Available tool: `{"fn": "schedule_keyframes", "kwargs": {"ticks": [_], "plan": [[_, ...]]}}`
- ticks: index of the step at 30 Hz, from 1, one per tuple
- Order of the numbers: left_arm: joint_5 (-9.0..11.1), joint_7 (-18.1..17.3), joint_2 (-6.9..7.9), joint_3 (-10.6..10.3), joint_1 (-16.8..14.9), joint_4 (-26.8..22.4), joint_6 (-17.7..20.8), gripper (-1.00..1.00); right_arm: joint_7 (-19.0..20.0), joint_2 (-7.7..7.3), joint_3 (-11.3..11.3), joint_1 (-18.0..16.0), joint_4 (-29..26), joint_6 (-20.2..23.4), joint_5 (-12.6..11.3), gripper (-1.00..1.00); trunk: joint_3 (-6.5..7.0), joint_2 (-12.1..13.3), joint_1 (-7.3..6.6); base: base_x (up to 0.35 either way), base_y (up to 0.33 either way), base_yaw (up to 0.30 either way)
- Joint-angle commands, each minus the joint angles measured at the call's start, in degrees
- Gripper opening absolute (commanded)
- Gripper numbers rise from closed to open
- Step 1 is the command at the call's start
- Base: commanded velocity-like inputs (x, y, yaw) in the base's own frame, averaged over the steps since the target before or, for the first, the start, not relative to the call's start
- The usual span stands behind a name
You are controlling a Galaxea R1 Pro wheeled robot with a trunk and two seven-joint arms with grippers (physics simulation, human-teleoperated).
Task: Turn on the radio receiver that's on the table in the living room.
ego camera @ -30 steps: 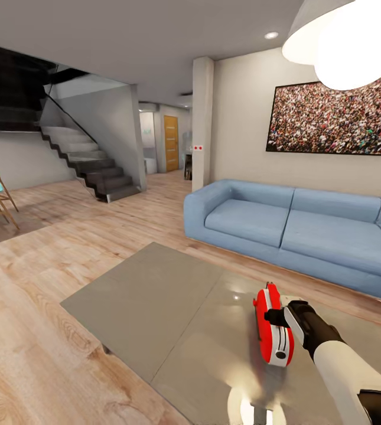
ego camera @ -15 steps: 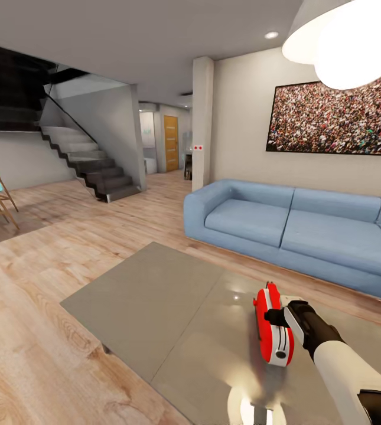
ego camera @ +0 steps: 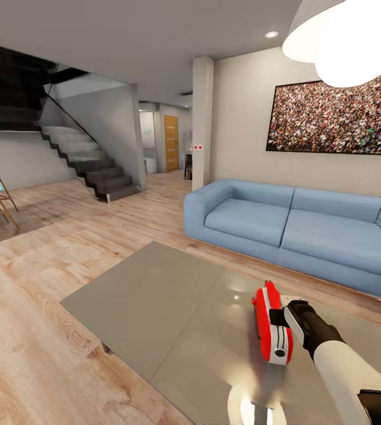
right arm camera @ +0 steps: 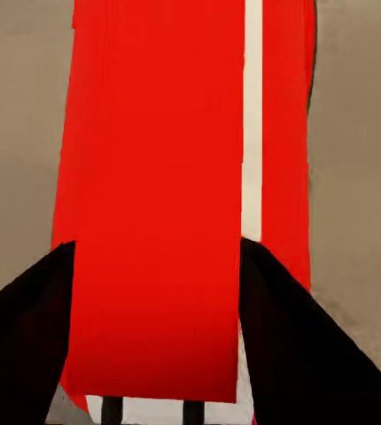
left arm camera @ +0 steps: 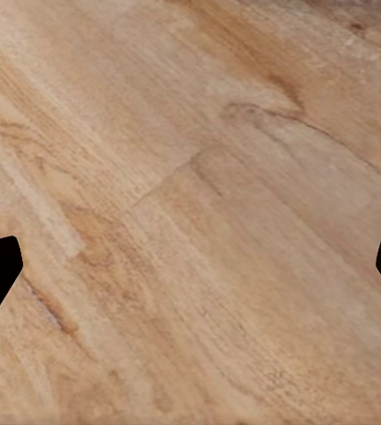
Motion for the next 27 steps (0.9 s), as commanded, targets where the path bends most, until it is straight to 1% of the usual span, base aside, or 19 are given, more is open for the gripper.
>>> {"fn": "schedule_keyframes", "kwargs": {"ticks": [1, 19, 20, 27], "plan": [[0.0, 0.0, 0.0, 0.0, 0.01, 0.0, 0.0, 1.0, -0.01, 0.01, 0.01, 0.03, 0.05, -0.06, -0.89, -1.0, -0.01, 0.0, 0.0, 0.0, 0.0, 0.0], [-0.25, -0.16, 0.0, -0.09, -0.01, 0.08, 0.08, 1.0, -0.18, -0.07, 0.01, 0.03, 0.05, -0.05, -0.81, -1.0, -0.01, 0.0, 0.0, 0.0, 0.0, 0.0], [-0.26, -0.16, 0.0, -0.09, 0.0, 0.09, 0.09, 1.0, 0.4, -0.07, 0.01, 0.03, 0.05, -0.06, -0.57, -1.0, -0.01, 0.0, 0.0, 0.0, 0.0, 0.0], [-0.33, -0.1, 0.0, -0.09, 0.0, 0.09, 0.09, 1.0, 0.5, -0.07, -0.03, 0.03, 0.05, -0.06, -0.62, -1.0, -0.01, 0.0, 0.0, 0.0, 0.0, 0.0]]}}
